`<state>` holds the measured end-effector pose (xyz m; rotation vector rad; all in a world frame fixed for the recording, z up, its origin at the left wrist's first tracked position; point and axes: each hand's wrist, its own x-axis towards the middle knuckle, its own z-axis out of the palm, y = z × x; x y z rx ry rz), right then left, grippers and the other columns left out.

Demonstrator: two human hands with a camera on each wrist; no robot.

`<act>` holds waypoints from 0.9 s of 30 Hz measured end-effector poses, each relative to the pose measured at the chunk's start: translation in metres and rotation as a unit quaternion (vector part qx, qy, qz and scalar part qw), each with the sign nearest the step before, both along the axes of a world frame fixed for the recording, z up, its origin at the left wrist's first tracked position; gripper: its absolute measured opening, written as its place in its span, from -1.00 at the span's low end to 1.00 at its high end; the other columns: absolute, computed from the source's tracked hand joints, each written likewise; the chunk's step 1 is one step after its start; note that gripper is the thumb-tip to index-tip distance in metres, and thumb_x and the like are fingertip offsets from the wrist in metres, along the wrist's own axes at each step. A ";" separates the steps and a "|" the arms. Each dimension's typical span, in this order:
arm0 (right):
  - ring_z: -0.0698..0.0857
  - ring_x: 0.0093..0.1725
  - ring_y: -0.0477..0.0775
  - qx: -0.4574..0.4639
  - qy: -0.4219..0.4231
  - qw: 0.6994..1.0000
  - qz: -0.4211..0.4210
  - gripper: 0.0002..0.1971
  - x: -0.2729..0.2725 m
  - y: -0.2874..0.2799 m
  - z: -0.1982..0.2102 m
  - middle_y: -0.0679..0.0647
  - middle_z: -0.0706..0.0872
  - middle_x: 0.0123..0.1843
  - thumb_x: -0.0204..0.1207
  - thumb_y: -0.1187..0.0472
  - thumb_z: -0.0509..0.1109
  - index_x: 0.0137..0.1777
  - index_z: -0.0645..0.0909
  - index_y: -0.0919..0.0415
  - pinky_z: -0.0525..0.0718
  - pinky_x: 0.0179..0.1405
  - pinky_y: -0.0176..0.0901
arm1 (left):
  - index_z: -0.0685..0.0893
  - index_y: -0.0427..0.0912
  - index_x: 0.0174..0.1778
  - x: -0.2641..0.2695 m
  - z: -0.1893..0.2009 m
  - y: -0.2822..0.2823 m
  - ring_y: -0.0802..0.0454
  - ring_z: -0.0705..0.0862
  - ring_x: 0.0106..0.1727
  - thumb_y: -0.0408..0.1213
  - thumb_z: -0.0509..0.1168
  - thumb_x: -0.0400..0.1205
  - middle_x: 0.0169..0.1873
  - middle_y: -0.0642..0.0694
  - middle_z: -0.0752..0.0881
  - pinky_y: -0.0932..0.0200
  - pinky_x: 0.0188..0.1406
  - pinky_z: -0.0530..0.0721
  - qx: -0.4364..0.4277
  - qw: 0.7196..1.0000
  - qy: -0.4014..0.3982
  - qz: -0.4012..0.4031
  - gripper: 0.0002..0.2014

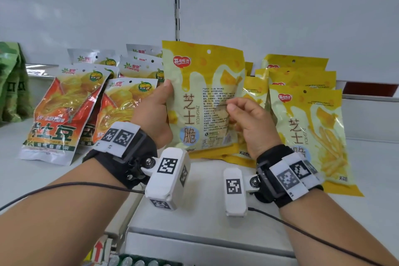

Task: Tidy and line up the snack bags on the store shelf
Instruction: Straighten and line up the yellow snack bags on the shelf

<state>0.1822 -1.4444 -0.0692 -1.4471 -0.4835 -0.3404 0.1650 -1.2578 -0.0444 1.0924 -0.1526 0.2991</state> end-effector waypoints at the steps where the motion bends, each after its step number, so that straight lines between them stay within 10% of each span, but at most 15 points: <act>1: 0.63 -0.31 -0.40 -0.011 -0.005 1.000 -0.005 -0.89 -0.003 0.000 0.003 -0.24 0.72 -0.26 0.53 0.25 0.39 -0.13 0.67 0.00 0.53 -0.35 -0.55 | 0.66 -0.14 0.16 -0.004 0.003 -0.003 -0.04 0.81 -0.01 -0.05 0.13 0.72 -0.08 -0.07 0.84 -0.09 -0.06 0.79 -0.018 0.999 0.005 -0.037 -0.69; 5: 0.67 0.03 -0.26 -0.063 0.008 0.998 0.002 -0.74 -0.017 -0.005 0.013 -0.14 0.72 0.11 0.37 -0.14 0.43 0.04 0.64 -0.14 0.56 -0.11 -0.43 | 0.55 -0.22 0.43 -0.013 0.014 -0.013 -0.27 0.69 0.26 -0.03 0.05 0.74 0.24 -0.28 0.71 -0.35 0.28 0.58 -0.048 0.994 -0.002 -0.098 -0.55; 9: 0.59 0.34 0.11 -0.094 -0.005 0.995 0.013 -0.28 -0.035 -0.007 0.019 -0.04 0.61 0.32 0.11 -0.30 0.54 0.27 0.47 -0.11 0.59 0.32 0.10 | 0.63 -0.07 0.30 -0.016 0.022 -0.028 -0.10 0.76 0.10 0.20 0.03 0.62 0.07 -0.21 0.79 -0.04 0.19 0.68 0.011 0.985 -0.040 -0.166 -0.46; 12: 0.64 0.31 0.10 -0.025 0.004 0.999 0.035 -0.08 -0.044 -0.013 0.018 -0.04 0.68 0.23 -0.11 -0.33 0.66 0.29 0.46 -0.07 0.65 0.23 0.04 | 0.65 -0.10 0.25 -0.020 0.024 -0.045 -0.03 0.74 0.17 0.25 0.07 0.49 0.11 -0.17 0.79 0.09 0.28 0.62 0.036 0.975 -0.061 -0.209 -0.39; 18: 0.77 0.01 0.05 -0.032 0.061 0.991 -0.113 -0.49 -0.065 -0.041 0.014 0.08 0.78 0.05 0.37 0.46 0.47 0.32 0.54 0.15 0.69 0.02 0.03 | 0.67 -0.11 0.22 -0.025 0.020 -0.078 0.01 0.68 0.27 0.27 0.04 0.43 0.12 -0.14 0.77 0.09 0.31 0.54 0.072 0.954 -0.073 -0.282 -0.34; 24: 0.77 0.03 0.25 0.091 0.092 0.973 -0.191 -0.64 -0.089 -0.084 0.018 0.19 0.78 0.02 0.43 0.55 0.37 0.17 0.60 0.22 0.71 0.07 0.23 | 0.72 -0.04 -0.10 -0.017 0.012 -0.109 0.10 0.68 -0.11 0.06 0.23 0.62 -0.19 0.02 0.75 0.20 -0.20 0.57 0.112 0.980 -0.040 -0.160 -0.73; 27: 0.77 -0.01 0.26 0.172 0.092 0.955 -0.222 -0.68 -0.098 -0.114 0.019 0.21 0.76 0.02 0.49 0.55 0.31 0.17 0.58 0.24 0.72 -0.04 0.21 | 0.67 0.03 -0.03 -0.002 -0.005 -0.121 -0.01 0.61 -0.07 -0.11 0.32 0.59 -0.14 -0.04 0.67 0.04 -0.10 0.58 0.191 0.975 0.016 -0.113 -0.91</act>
